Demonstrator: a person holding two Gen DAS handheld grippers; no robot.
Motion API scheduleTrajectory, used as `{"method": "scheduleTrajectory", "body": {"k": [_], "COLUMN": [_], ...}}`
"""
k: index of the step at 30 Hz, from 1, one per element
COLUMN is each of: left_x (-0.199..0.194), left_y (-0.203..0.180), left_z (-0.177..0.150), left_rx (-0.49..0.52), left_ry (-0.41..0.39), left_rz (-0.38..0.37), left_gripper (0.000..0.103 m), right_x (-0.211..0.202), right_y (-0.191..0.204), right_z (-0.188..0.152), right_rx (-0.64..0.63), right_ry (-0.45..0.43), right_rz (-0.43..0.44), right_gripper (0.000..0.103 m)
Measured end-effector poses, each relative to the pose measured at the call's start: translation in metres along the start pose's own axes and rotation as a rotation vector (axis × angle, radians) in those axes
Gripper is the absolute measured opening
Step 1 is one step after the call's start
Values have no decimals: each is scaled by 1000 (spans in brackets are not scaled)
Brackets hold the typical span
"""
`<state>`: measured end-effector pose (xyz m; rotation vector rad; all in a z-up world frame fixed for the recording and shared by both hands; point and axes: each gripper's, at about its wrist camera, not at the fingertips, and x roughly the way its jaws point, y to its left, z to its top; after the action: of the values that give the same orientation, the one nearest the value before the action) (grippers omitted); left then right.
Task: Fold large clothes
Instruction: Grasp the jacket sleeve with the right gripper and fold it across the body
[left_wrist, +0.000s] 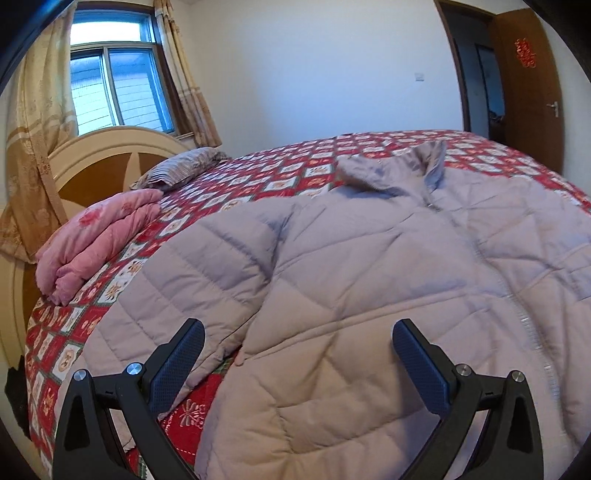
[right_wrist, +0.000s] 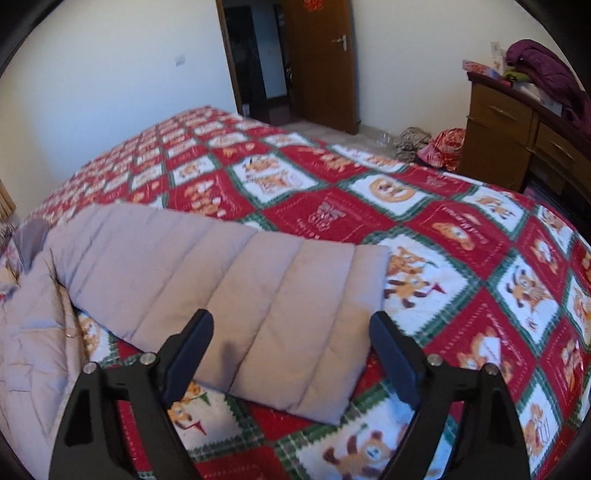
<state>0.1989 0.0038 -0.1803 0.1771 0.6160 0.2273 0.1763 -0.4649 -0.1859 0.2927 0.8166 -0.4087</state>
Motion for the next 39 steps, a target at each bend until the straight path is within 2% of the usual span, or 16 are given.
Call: {"method": "scheduleTrajectory", "body": {"k": [1, 2, 3, 4, 7, 8, 11, 17, 26, 31, 39], "left_x": [5, 8, 11, 15, 24, 26, 29, 2, -33, -37, -33], "left_y": [2, 4, 7, 11, 21, 23, 35, 38, 38, 48, 65], "left_z": [-3, -4, -6, -7, -10, -10, -11, 4, 23, 21, 16], "left_rx": [3, -1, -8, -19, -32, -36, -69, -95, -97, -123, -143], "left_ry": [5, 9, 14, 21, 34, 39, 61, 41, 8, 5, 14], "left_rz": [13, 13, 16, 16, 28, 27, 12, -27, -72, -92, -75], "left_gripper": [102, 102, 102, 102, 102, 102, 102, 102, 102, 102, 102], "right_x": [5, 8, 12, 13, 14, 15, 8, -21, -76, -98, -118], "right_y": [1, 0, 0, 1, 3, 3, 0, 21, 103, 152, 220], "right_z": [-1, -3, -4, -4, -7, -7, -7, 3, 17, 12, -6], "right_rx": [-9, -13, -14, -17, -46, -45, -36, -76, -207, -297, -427], "right_ry": [14, 28, 49, 55, 72, 74, 61, -38, -177, -219, -252], "right_rz": [-3, -2, 7, 10, 25, 32, 52, 72, 187, 246, 328], "right_gripper": [86, 79, 68, 63, 38, 24, 14, 11, 11, 10, 10]}}
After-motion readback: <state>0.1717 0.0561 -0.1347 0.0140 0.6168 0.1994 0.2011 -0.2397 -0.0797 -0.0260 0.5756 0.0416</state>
